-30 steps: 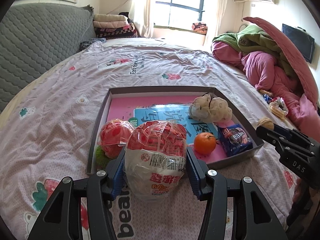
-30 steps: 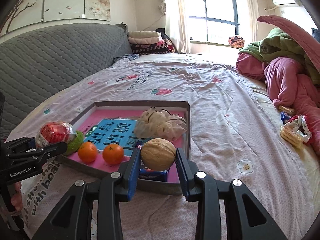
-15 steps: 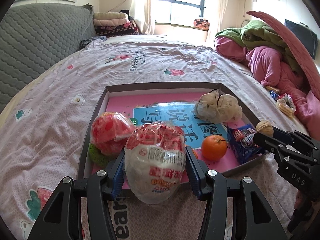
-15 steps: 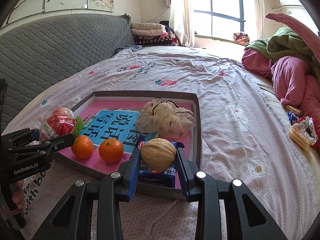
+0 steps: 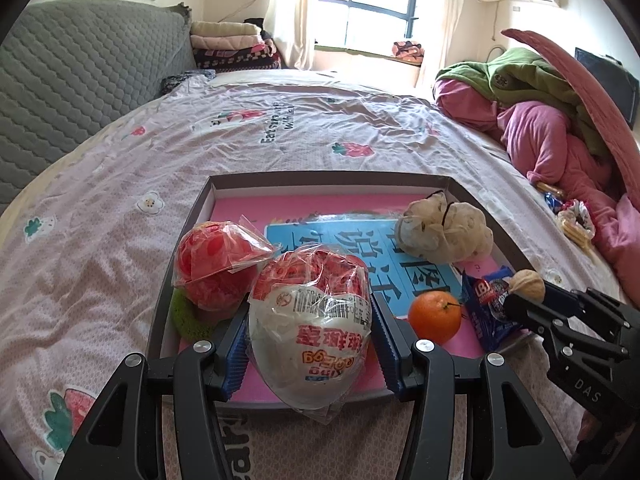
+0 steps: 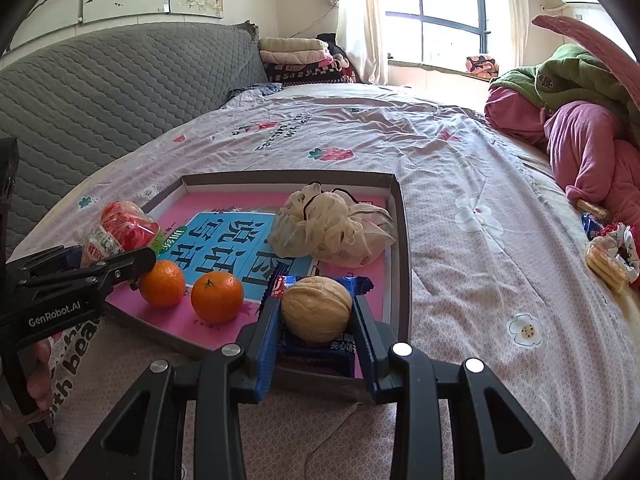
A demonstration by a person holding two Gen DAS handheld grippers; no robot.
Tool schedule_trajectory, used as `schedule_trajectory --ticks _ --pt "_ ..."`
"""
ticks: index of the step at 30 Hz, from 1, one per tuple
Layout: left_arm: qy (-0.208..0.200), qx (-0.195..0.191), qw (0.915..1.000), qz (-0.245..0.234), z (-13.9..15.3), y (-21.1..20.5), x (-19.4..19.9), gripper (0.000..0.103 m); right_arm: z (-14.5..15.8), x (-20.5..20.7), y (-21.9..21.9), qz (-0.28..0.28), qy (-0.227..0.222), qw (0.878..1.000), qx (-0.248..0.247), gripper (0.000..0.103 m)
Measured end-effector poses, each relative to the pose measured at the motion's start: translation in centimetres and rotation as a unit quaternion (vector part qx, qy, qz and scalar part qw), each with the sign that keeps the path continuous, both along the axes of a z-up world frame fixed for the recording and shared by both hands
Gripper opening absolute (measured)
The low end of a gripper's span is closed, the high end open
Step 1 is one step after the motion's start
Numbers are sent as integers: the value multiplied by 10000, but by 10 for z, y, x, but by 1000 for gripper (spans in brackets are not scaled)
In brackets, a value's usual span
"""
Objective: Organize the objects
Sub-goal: 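Lower white egg into tray with left tool while right tool lowers walnut onto cookie packet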
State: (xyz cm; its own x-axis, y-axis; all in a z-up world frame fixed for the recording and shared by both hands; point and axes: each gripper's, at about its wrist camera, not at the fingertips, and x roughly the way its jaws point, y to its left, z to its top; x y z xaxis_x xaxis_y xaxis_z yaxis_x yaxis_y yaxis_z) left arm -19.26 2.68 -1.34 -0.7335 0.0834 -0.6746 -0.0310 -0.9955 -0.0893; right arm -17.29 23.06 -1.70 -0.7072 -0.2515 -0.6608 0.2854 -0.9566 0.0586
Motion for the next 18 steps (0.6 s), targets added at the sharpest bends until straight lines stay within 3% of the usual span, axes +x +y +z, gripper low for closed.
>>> schedule_trajectory --ticks 18 --pt "-87 54 9999 111 -1 -5 0 61 5 3 -1 -48 45 10000 -56 42"
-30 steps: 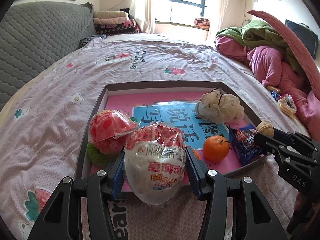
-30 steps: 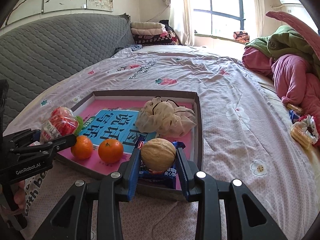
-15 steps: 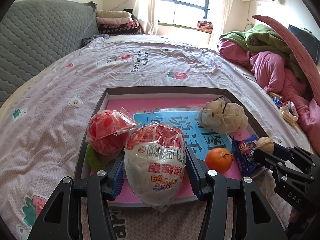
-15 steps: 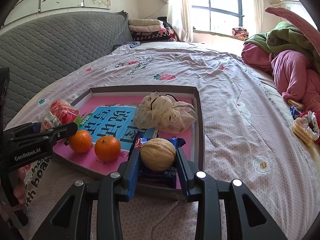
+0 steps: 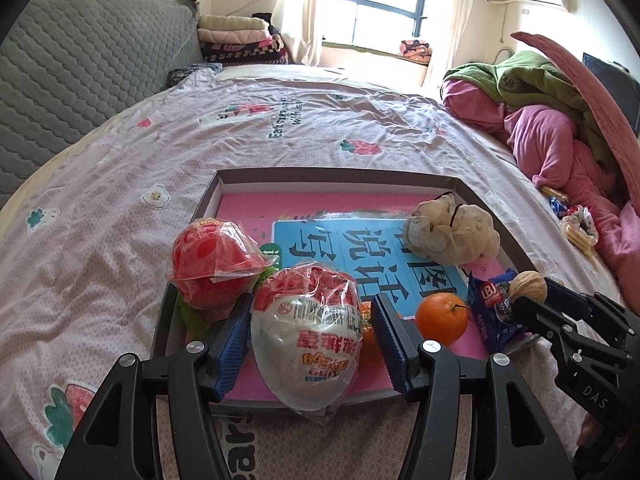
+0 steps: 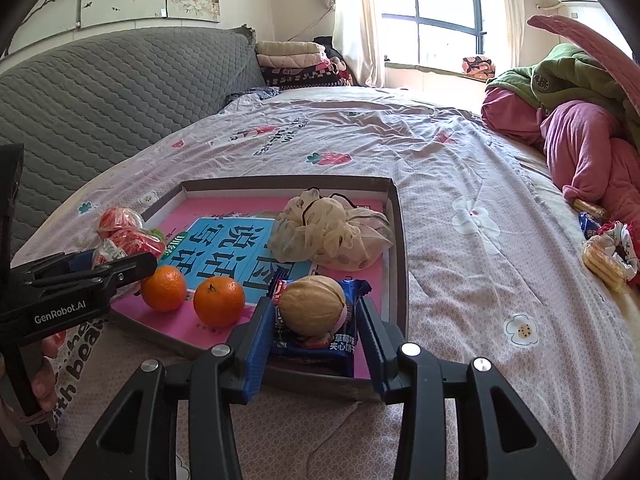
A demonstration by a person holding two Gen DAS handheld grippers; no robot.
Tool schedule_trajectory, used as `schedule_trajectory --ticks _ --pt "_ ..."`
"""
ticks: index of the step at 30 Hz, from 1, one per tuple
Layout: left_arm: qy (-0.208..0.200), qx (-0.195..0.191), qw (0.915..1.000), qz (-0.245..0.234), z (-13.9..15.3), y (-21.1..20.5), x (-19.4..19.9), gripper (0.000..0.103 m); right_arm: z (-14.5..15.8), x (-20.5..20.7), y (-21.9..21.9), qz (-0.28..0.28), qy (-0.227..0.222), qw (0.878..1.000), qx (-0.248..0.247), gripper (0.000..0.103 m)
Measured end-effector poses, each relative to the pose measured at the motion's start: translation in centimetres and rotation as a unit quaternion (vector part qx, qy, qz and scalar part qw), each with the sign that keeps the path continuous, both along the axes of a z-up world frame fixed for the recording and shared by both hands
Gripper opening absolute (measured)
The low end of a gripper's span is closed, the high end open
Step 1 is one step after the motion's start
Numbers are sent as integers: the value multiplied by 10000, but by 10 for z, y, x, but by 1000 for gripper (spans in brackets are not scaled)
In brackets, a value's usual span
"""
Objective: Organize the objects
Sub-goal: 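Lower white egg into tray with left tool while right tool lowers walnut onto cookie packet, then open left tool to release white egg while right tool releases walnut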
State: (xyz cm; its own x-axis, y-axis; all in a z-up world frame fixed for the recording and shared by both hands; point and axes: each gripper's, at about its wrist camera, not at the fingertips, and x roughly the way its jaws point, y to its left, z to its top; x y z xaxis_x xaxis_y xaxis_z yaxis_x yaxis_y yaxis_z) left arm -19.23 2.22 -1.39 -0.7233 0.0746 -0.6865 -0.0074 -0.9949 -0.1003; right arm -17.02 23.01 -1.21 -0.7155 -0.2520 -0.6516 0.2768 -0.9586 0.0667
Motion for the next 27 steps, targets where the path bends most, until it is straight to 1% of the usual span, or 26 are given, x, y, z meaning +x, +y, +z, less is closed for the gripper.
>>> schedule_trajectory --ticks 5,13,19,27 --pt "-13 -12 10000 40 1 -1 2 61 1 1 1 -16 15 10000 -33 47" --pt "37 -3 10000 56 7 -2 6 61 5 3 0 17 55 10000 -43 48" --pt "41 -7 10000 47 9 -1 7 62 7 4 0 15 76 10000 -57 52" --pt "65 -14 10000 54 14 0 10 62 8 5 0 3 110 9999 -62 52"
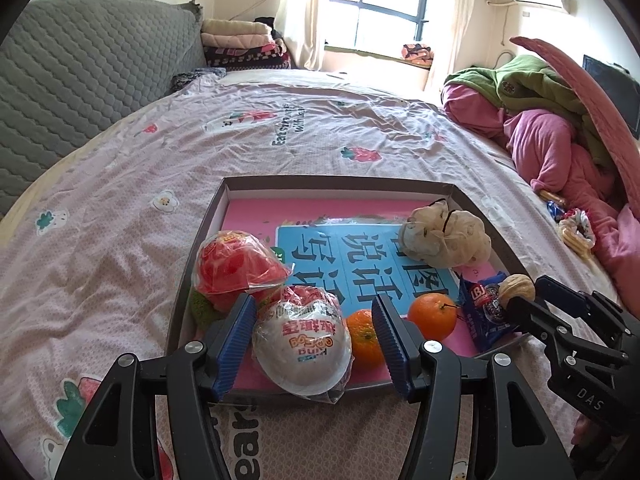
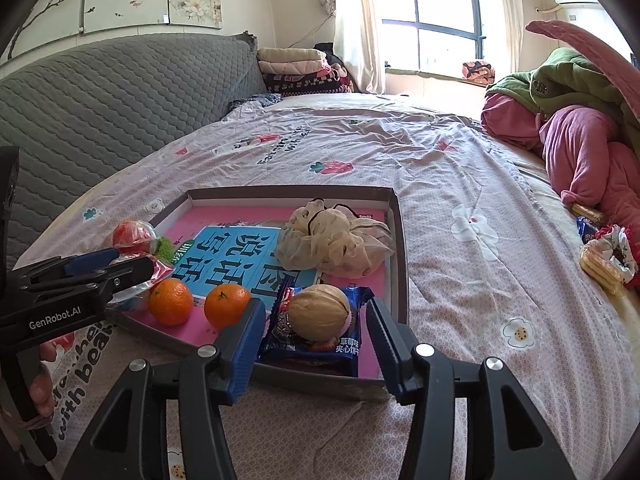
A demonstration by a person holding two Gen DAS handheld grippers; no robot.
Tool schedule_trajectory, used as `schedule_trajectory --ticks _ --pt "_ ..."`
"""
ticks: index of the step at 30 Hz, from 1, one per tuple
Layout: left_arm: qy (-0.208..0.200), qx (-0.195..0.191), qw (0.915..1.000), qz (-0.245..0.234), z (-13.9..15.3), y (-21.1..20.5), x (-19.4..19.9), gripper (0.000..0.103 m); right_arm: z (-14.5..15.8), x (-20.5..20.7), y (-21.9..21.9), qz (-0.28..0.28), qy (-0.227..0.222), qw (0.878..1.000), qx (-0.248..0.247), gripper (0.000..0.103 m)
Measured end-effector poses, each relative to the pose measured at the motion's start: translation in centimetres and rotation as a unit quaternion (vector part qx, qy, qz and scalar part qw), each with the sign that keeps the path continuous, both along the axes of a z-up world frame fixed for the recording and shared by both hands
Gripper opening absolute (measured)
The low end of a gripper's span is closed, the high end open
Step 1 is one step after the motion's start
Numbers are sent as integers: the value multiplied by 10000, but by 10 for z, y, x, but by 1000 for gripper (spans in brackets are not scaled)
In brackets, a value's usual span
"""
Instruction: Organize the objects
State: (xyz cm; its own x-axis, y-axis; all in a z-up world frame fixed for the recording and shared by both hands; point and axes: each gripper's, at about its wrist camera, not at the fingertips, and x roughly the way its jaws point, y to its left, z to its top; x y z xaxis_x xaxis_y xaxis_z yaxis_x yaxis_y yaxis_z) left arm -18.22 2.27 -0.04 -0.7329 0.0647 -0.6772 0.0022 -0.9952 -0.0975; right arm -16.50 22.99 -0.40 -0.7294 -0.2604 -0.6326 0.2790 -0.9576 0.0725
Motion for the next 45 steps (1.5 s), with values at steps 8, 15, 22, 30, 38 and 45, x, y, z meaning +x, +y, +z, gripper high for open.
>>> schedule_trajectory --ticks 8,15,22,30,38,45 --pt "72 -9 10000 -5 9 0 5 66 4 3 -1 42 84 10000 -31 56" --pt "111 -46 9999 16 14 1 9 67 7 5 0 9 145 9999 -73 57" --pt "208 -240 9994 157 21 2 18 67 14 11 2 -26 316 9994 -164 59" --pt "225 -266 9991 227 26 1 31 68 22 23 0 46 475 9986 -246 61" --pt "319 -350 9983 338 30 4 48 74 29 37 -1 120 674 9968 -405 69" --pt "368 -365 9980 349 31 6 60 75 28 50 1 -8 782 9958 -467 73"
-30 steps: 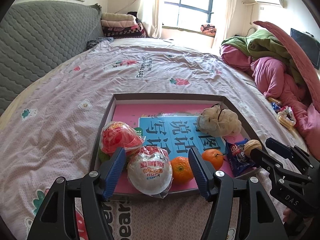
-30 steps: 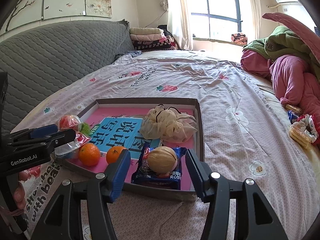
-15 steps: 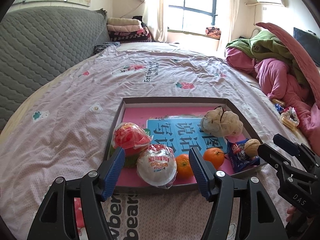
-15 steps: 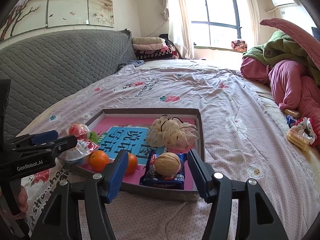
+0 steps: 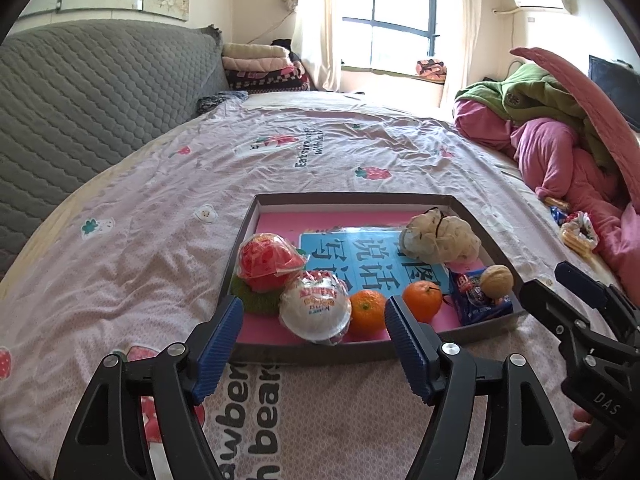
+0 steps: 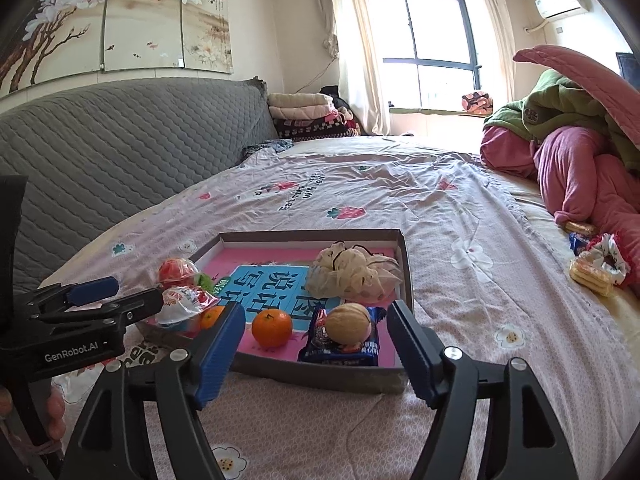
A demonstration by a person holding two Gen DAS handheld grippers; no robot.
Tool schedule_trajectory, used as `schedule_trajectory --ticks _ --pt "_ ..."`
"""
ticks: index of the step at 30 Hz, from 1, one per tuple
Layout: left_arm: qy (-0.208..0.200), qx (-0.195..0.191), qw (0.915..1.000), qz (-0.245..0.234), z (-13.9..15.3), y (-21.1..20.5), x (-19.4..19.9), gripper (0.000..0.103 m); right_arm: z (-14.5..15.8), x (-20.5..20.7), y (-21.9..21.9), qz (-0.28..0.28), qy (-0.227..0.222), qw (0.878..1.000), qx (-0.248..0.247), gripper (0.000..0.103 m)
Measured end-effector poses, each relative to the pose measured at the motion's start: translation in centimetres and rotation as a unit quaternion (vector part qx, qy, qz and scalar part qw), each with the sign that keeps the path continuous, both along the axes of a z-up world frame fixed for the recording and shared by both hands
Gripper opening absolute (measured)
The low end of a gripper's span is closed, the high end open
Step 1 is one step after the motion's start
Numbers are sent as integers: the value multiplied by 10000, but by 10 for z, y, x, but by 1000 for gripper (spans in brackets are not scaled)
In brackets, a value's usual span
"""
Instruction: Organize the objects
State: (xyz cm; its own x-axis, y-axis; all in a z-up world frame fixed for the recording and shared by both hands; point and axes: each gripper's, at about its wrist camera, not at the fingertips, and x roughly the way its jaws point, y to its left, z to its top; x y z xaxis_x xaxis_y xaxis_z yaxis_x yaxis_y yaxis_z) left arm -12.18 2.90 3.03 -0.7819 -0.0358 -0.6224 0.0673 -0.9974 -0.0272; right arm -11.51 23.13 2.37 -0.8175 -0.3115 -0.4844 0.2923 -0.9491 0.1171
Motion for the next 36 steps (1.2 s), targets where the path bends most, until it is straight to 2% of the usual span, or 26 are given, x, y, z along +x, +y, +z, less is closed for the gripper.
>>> schedule_trajectory --ticks 3,7,12,19,36 --pt "44 38 10000 -43 1 0 6 75 -1 5 -1 -40 26 10000 22 73" --pt "44 13 10000 -40 0 1 12 75 0 13 -6 -147 170 9992 324 74" --pt "3 -8 10000 44 -5 1 21 75 -2 20 -4 -253 176 9992 257 74" --pt "-119 -71 9999 -72 -17 6 32 75 -3 29 -6 -218 181 9993 246 74" --pt "14 -66 10000 -30 -18 -6 52 75 -8 62 -18 -155 270 9993 213 74"
